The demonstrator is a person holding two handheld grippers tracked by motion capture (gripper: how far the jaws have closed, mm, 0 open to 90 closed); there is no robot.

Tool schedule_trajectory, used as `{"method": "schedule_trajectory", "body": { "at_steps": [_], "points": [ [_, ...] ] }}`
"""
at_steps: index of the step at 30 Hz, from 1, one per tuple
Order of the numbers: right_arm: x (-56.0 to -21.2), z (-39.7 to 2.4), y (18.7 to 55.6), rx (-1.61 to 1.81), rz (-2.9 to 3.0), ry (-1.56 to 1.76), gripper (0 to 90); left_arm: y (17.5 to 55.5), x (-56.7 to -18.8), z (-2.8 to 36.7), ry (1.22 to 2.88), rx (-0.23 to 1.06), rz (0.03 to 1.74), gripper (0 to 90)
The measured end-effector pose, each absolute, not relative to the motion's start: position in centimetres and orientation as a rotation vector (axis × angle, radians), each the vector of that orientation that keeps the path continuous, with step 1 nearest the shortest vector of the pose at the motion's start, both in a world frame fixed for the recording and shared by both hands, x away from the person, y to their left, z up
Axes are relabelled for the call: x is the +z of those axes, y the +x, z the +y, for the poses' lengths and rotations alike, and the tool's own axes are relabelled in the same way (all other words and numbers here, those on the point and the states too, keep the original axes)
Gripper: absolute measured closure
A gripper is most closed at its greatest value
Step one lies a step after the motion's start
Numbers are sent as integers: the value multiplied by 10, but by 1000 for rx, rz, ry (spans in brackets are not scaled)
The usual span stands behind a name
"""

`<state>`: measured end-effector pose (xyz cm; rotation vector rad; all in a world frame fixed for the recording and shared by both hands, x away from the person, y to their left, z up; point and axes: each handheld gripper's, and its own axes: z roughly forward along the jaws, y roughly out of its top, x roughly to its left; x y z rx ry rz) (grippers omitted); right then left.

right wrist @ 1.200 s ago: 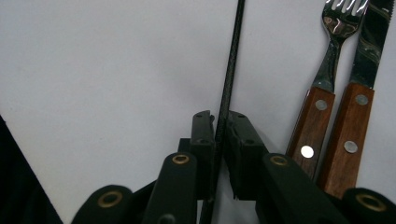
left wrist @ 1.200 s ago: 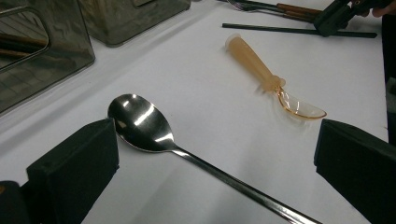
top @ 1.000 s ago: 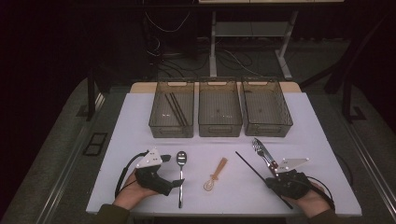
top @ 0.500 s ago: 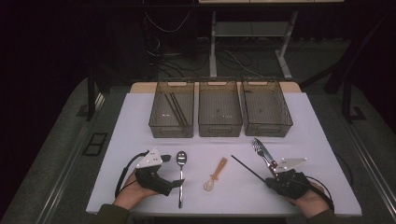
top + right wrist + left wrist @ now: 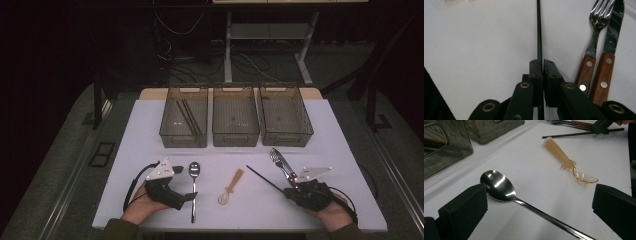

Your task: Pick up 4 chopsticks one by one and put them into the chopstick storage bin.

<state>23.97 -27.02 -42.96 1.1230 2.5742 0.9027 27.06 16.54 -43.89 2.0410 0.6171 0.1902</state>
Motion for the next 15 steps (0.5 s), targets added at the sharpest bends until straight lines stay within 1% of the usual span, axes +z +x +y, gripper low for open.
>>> {"method": "schedule_trajectory", "body": {
  "at_steps": [15],
  "points": [
    [-414,-276,241,1039,2516,1118,860,271,-439,165,2042,189,615,0]
  ]
}}
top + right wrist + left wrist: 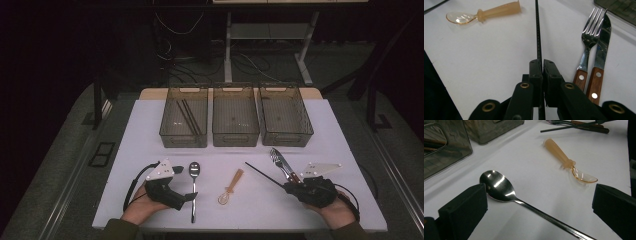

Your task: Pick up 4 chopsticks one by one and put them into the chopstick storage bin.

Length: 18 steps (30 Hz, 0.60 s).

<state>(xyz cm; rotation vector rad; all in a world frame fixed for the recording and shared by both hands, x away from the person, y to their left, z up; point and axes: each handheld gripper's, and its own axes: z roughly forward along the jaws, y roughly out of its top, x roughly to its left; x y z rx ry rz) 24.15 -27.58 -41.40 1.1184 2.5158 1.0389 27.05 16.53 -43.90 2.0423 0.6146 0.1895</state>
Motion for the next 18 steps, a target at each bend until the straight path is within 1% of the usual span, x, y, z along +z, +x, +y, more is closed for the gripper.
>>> {"method": "schedule_trajectory", "body": {
  "at_steps": [18],
  "points": [
    [-398,-263,255,1146,2480,1101,860,270,-439,165,2038,184,620,0]
  ]
}}
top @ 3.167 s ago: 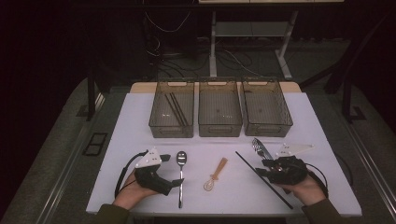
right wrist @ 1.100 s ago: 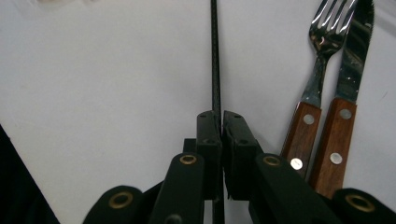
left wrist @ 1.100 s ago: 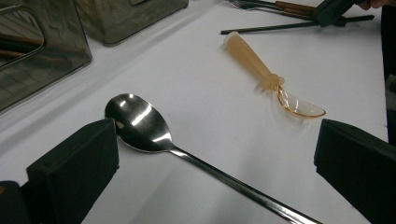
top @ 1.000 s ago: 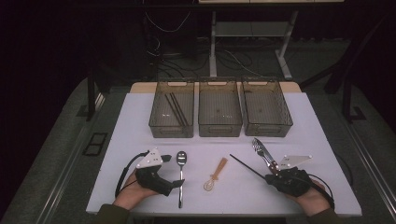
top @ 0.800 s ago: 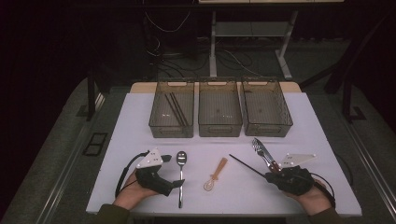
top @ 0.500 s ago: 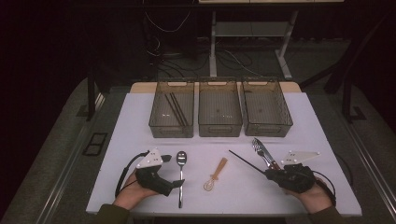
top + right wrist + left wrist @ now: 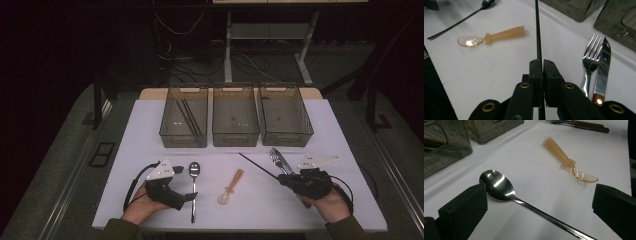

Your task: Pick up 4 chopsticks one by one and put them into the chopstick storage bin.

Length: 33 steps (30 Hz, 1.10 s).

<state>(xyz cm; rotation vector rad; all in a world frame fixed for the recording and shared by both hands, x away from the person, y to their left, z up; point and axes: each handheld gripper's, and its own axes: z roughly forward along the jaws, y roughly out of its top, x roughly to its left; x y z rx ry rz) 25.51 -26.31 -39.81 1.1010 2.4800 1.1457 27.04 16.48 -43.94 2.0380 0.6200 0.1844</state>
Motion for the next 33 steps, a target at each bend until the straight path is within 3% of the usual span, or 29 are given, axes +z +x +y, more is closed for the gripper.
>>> {"method": "schedule_trajectory", "body": {
  "at_steps": [33],
  "points": [
    [-369,-205,310,1295,2413,1035,860,271,-440,166,2026,183,628,0]
  ]
}}
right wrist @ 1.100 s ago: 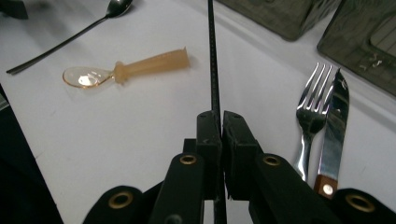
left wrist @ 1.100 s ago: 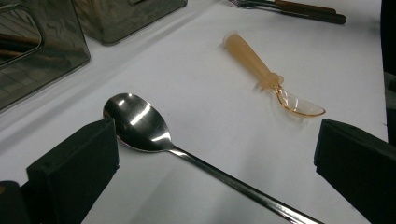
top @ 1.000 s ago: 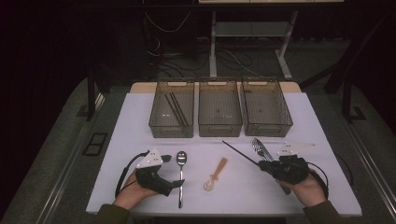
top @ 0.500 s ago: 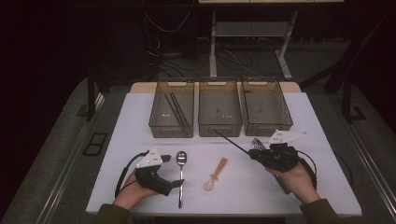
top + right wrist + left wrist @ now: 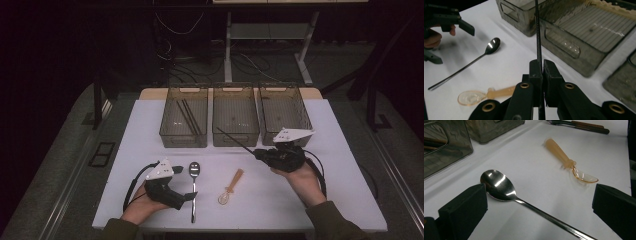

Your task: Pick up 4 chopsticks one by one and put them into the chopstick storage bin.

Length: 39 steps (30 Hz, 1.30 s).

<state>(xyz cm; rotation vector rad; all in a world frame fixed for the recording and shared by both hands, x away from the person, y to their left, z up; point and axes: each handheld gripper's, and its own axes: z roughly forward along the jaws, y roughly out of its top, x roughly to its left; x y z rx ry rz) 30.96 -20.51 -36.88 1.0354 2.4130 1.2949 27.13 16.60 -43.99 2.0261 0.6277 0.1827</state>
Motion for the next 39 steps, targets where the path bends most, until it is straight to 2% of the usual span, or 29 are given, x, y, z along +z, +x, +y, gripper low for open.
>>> {"method": "schedule_trajectory", "body": {
  "at_steps": [39],
  "points": [
    [-342,-86,422,1220,2350,1145,860,271,-437,166,2016,181,612,0]
  ]
}}
